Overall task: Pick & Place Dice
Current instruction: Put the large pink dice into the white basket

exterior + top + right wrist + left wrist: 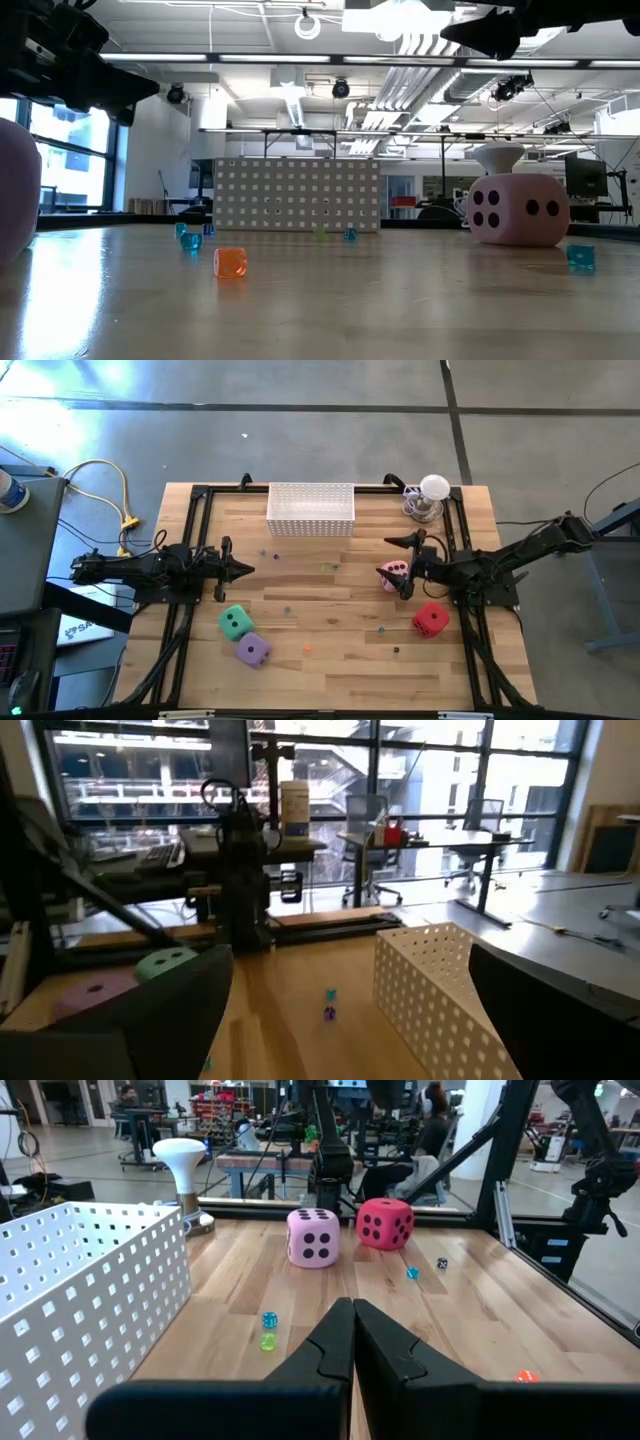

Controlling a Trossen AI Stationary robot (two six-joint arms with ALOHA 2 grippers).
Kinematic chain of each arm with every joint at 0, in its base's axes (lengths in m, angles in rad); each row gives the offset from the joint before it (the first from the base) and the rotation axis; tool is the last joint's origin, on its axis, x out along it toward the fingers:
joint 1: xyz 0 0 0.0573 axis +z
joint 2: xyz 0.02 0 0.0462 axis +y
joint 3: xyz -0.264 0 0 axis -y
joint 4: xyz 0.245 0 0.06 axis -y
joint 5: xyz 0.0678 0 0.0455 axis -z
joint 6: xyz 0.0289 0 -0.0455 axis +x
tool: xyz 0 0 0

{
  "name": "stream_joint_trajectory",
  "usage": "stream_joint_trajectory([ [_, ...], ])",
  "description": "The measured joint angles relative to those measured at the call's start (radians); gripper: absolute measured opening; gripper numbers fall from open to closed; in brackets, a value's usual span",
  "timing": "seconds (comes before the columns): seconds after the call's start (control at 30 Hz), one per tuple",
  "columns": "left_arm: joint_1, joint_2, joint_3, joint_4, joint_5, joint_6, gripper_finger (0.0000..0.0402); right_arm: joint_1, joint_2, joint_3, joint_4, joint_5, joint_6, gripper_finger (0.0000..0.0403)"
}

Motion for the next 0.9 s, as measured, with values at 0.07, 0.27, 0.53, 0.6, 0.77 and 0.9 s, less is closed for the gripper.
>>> stream_joint_trajectory([
  [0.07, 0.0, 0.0, 0.0, 0.0, 0.0, 0.0, 0.0, 0.0, 0.009, 0.0, 0.017, 0.04, -0.004, 0.0399],
  [0.27, 0.0, 0.0, 0.0, 0.0, 0.0, 0.0, 0.0, 0.0, 0.011, 0.0, 0.004, 0.066, -0.016, 0.04],
  [0.53, 0.0, 0.0, 0.0, 0.0, 0.0, 0.0, 0.0, 0.052, 0.009, 0.052, -0.233, 0.15, 0.038, 0.04],
  [0.6, 0.0, 0.0, 0.0, 0.0, 0.0, 0.0, 0.0, 0.076, 0.004, 0.137, -0.476, 0.227, 0.151, 0.04],
  [0.77, 0.0, 0.0, 0.0, 0.0, 0.0, 0.0, 0.0, 0.054, 0.062, 0.401, -1.159, 0.132, 0.623, 0.04],
  [0.9, 0.0, 0.0, 0.0, 0.0, 0.0, 0.0, 0.0, -0.02, 0.136, 0.523, -1.497, -0.01, 0.927, 0.04],
])
